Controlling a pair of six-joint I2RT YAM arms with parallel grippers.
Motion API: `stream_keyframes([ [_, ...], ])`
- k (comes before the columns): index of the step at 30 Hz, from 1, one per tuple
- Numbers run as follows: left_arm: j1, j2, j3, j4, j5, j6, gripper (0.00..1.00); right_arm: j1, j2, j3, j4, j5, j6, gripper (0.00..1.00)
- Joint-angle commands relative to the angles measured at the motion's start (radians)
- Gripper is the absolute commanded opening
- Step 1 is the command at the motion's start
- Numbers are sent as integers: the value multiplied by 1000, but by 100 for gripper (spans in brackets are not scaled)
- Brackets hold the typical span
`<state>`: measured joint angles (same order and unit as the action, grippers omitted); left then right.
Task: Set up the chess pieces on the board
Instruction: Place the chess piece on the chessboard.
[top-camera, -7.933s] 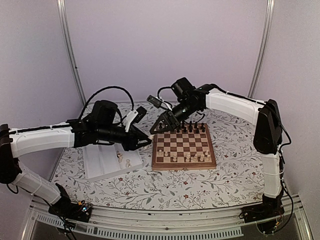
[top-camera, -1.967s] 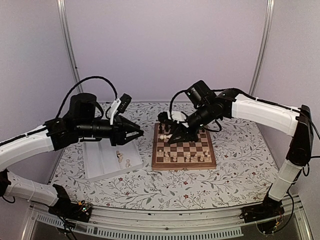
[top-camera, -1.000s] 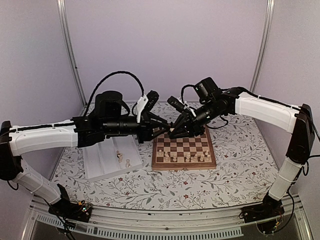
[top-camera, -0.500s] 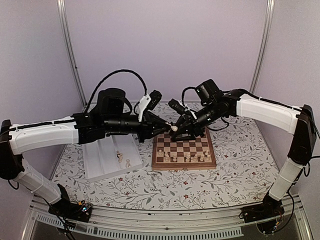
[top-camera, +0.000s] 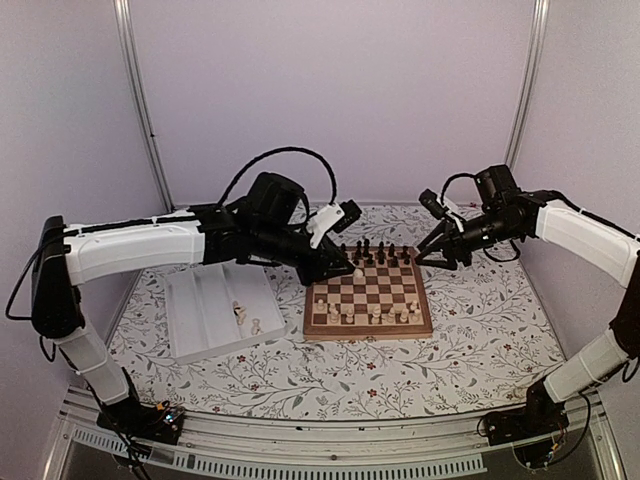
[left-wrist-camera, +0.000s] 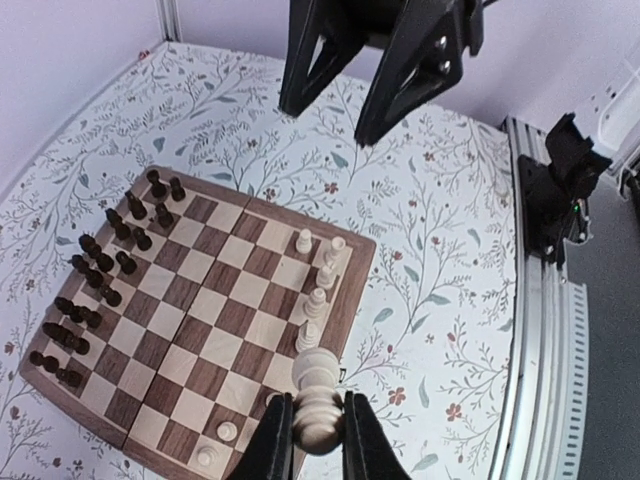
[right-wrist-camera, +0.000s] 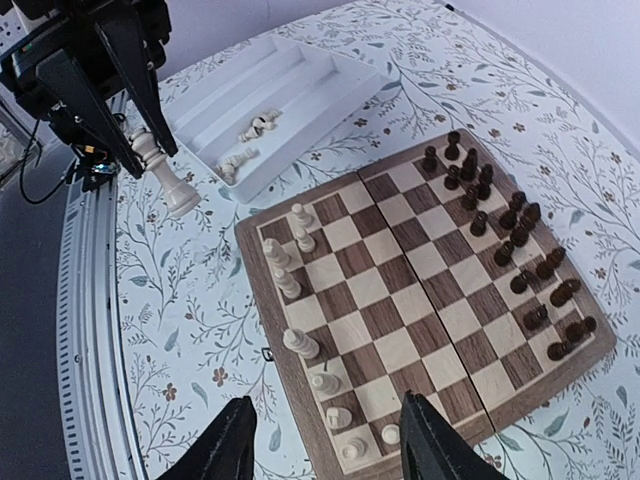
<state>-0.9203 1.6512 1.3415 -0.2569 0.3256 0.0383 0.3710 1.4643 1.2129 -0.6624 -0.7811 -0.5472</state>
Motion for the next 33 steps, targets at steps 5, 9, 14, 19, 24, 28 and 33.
stream_keyframes([
  [5, -25, 204, 213, -243, 10, 123, 9, -99, -115, -110, 76, 69, 26, 53],
  [9, -36, 285, 277, -295, -14, 162, 9, -100, -130, -113, 81, 72, 29, 54],
  [14, -55, 361, 352, -341, -41, 189, 9, -100, -131, -115, 87, 71, 33, 55],
  [19, -76, 421, 418, -376, -82, 217, 10, -100, -132, -116, 87, 66, 34, 56],
  [24, -83, 457, 450, -413, -115, 241, 10, -102, -135, -119, 87, 68, 34, 56],
  [28, -87, 484, 472, -449, -142, 255, 10, -100, -136, -122, 89, 66, 34, 57],
  [33, -93, 528, 507, -490, -173, 260, 9, -100, -133, -121, 92, 62, 35, 57],
])
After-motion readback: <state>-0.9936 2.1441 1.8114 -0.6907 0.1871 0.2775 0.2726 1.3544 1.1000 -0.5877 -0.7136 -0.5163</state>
